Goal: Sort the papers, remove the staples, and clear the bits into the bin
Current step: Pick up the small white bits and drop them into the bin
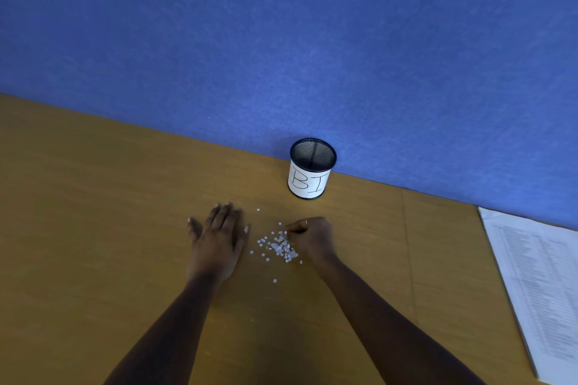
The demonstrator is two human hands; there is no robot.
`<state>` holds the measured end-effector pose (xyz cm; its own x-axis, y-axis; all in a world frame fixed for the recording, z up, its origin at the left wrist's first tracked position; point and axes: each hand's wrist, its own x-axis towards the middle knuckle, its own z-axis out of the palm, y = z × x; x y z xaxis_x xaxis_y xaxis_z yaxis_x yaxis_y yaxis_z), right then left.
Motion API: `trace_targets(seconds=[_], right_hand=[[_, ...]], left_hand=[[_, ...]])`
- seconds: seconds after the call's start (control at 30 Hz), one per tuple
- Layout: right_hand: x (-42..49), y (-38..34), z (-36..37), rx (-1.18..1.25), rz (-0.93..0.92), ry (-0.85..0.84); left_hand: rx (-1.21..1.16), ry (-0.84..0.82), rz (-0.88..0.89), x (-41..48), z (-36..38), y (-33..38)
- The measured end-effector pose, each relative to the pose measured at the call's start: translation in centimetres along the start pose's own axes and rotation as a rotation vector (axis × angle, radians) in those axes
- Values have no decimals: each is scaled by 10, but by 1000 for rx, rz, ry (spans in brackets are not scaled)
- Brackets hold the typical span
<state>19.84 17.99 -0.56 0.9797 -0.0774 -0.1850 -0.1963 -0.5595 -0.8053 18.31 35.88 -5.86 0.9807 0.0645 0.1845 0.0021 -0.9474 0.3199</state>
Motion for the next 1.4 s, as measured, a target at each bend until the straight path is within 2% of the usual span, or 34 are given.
trace_targets(seconds=[0.13,0.23,0.4,0.6,0.93,1.4], right_hand=[[3,-11,-9,279,125,-13],[8,-27,-20,515,119,-28],[31,-57,-46,564,16,85],[65,-69,-68,429,34,280],[80,-61,-70,-66,-127,270],[83,-64,-62,-123,-217,274]], left_hand=[[8,-1,-3,-1,0,0],[10,-6,-9,-1,-2,1],[-1,-2,-11,-1,0,0],[1,-6,-7,0,0,1],[15,3,6,0,1,-1],[-3,16,-6,1,2,0]])
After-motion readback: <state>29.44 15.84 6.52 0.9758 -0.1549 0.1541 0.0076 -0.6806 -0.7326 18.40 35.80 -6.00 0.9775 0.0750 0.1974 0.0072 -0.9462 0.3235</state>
